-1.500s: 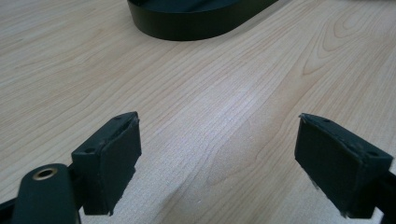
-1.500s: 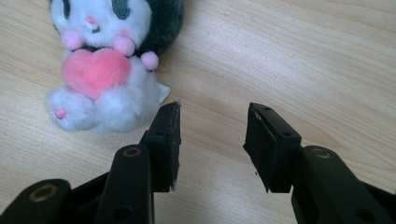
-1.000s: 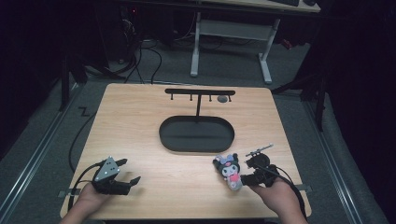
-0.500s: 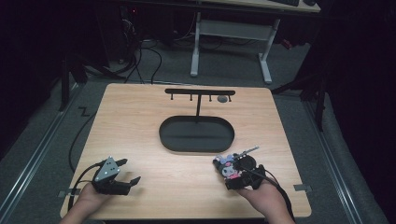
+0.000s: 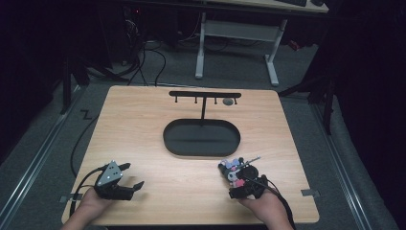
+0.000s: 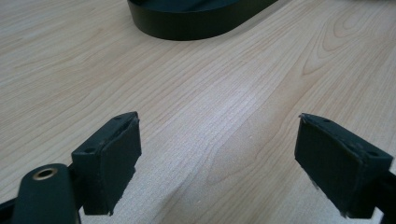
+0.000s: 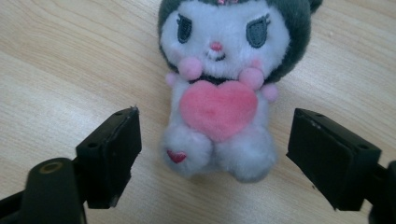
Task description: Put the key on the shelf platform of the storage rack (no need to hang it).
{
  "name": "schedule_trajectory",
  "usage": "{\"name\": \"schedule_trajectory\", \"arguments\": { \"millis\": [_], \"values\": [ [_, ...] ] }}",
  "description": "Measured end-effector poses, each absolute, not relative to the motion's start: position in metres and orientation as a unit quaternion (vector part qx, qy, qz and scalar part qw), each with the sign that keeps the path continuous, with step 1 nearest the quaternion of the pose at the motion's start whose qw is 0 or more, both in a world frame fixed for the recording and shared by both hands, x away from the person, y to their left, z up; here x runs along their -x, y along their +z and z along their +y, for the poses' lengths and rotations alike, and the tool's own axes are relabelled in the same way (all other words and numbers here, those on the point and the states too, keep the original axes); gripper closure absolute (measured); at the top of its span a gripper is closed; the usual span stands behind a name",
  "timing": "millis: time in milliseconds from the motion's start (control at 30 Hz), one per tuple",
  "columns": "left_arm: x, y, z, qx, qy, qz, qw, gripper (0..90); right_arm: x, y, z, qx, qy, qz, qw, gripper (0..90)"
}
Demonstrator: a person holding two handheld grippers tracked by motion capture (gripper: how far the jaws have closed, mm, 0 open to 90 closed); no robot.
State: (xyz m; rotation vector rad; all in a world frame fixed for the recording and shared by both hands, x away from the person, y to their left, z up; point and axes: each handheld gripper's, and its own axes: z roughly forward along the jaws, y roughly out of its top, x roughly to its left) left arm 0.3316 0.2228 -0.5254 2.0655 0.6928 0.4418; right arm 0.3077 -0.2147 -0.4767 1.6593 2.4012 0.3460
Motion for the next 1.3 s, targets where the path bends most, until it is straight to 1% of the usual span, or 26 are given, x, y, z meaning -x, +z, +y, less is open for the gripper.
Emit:
{"name": "schedule_trajectory", "arguments": {
  "millis": [100, 133, 167, 200, 233, 267, 300, 333, 367, 400, 433, 467, 667, 1000, 1300],
  "values": [
    [-0.332, -0.525, 0.223, -0.833, 0.178, 0.279, 0.443, 15.5, -0.308, -0.480, -0.215, -0.566, 0.116, 0.810, 0.101, 22.1],
    [-0.332, -0.525, 0.223, -0.833, 0.178, 0.279, 0.443, 15.5, -0.308, -0.484, -0.216, -0.566, 0.118, 0.810, 0.098, 24.7],
    [-0.332, -0.525, 0.223, -0.833, 0.178, 0.279, 0.443, 15.5, -0.308, -0.484, -0.216, -0.566, 0.118, 0.810, 0.098, 24.7],
    [-0.331, -0.525, 0.223, -0.833, 0.178, 0.279, 0.442, 15.5, -0.307, -0.486, -0.216, -0.565, 0.115, 0.811, 0.097, 28.9],
    [-0.331, -0.525, 0.223, -0.833, 0.178, 0.279, 0.442, 15.5, -0.307, -0.486, -0.216, -0.565, 0.115, 0.811, 0.097, 28.9],
    [-0.332, -0.525, 0.223, -0.833, 0.178, 0.279, 0.443, 15.5, -0.307, -0.488, -0.217, -0.565, 0.114, 0.812, 0.097, 32.9],
    [-0.332, -0.525, 0.223, -0.833, 0.178, 0.279, 0.443, 15.5, -0.307, -0.488, -0.217, -0.565, 0.114, 0.812, 0.097, 32.9],
    [-0.332, -0.525, 0.223, -0.833, 0.178, 0.279, 0.443, 15.5, -0.306, -0.489, -0.218, -0.568, 0.115, 0.809, 0.097, 36.6],
    [-0.332, -0.525, 0.223, -0.833, 0.178, 0.279, 0.443, 15.5, -0.306, -0.489, -0.218, -0.568, 0.115, 0.809, 0.097, 36.6],
    [-0.331, -0.525, 0.223, -0.833, 0.178, 0.279, 0.443, 15.5, -0.306, -0.489, -0.219, -0.568, 0.116, 0.809, 0.099, 42.5],
    [-0.331, -0.525, 0.223, -0.833, 0.178, 0.279, 0.443, 15.5, -0.306, -0.489, -0.219, -0.568, 0.116, 0.809, 0.099, 42.5],
    [-0.332, -0.525, 0.223, -0.833, 0.178, 0.279, 0.443, 15.5, -0.305, -0.488, -0.219, -0.566, 0.119, 0.809, 0.103, 45.2],
    [-0.332, -0.525, 0.223, -0.833, 0.178, 0.279, 0.443, 15.5, -0.305, -0.483, -0.221, -0.565, 0.121, 0.809, 0.106, 47.2],
    [-0.331, -0.525, 0.223, -0.834, 0.178, 0.279, 0.442, 15.5, -0.306, -0.464, -0.226, -0.561, 0.139, 0.806, 0.126, 47.2],
    [-0.332, -0.525, 0.223, -0.833, 0.178, 0.279, 0.443, 15.5, -0.309, -0.454, -0.226, -0.563, 0.149, 0.802, 0.132, 47.2]
  ]
}}
